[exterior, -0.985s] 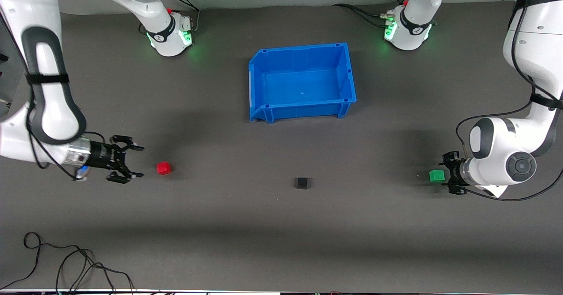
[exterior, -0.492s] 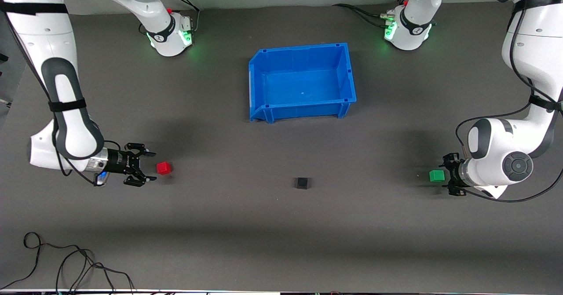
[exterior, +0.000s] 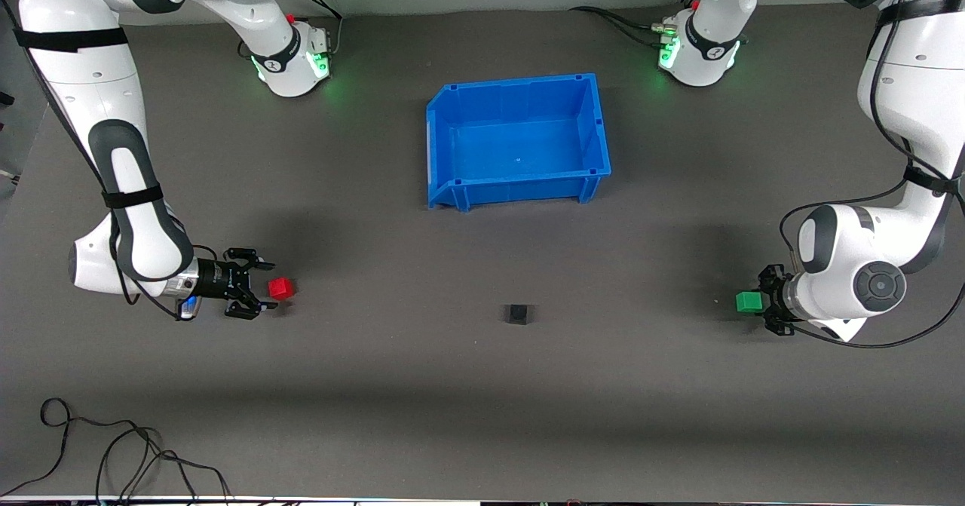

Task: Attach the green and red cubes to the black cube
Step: 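Close the right gripper on the red cube while the left gripper grips green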

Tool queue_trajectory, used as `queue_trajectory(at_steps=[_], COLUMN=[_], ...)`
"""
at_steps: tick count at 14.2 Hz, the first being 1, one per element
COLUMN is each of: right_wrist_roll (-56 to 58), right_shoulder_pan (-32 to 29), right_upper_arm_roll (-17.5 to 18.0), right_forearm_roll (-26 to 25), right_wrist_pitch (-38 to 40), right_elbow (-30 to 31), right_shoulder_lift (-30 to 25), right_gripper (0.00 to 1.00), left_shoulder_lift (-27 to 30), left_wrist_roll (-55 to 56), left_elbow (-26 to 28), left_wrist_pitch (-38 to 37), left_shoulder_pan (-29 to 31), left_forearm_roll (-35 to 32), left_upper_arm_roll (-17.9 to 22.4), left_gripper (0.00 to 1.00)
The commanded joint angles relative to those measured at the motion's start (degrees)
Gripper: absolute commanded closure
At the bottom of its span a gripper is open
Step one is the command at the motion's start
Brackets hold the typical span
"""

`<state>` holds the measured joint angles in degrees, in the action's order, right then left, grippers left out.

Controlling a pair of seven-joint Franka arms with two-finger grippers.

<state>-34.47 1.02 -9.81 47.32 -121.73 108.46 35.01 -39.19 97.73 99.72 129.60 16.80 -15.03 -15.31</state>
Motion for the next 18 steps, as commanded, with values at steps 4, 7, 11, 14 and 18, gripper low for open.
queue_trajectory(at_steps=[4,7,11,14,18], right_wrist_roll=[2.30,2.39,2.30,-0.58,-8.67], right_shoulder_pan=[0.21,0.12,-0.14,0.30,2.23], right_upper_arm_roll=[-0.21,-0.21,-0.21,-0.04,0.40], right_forearm_roll=[1.63,1.63,1.63,1.63,1.63], right_wrist_pitch=[-0.44,-0.35,0.26,1.66,5.10], right_elbow=[-1.15,-1.15,-1.67,-4.30,-8.35], right_shoulder_lift=[1.55,1.55,1.38,1.20,1.20], right_gripper=[0.12,0.39,0.70,0.71,0.77], left_shoulder_lift=[0.17,0.61,3.50,4.21,4.21], left_wrist_roll=[0.62,0.53,-0.44,3.06,5.89], left_elbow=[-0.05,-0.14,-1.80,-6.18,-8.05], left_wrist_pitch=[0.31,-0.66,-6.79,-12.06,-14.46], left_shoulder_pan=[-0.45,-0.45,-0.45,-0.54,-1.58], left_forearm_roll=[-1.23,-1.23,-0.70,-0.26,-0.26], left_upper_arm_roll=[0.11,0.10,-0.51,-3.32,-5.25], left_gripper=[0.71,0.95,1.00,1.00,1.00])
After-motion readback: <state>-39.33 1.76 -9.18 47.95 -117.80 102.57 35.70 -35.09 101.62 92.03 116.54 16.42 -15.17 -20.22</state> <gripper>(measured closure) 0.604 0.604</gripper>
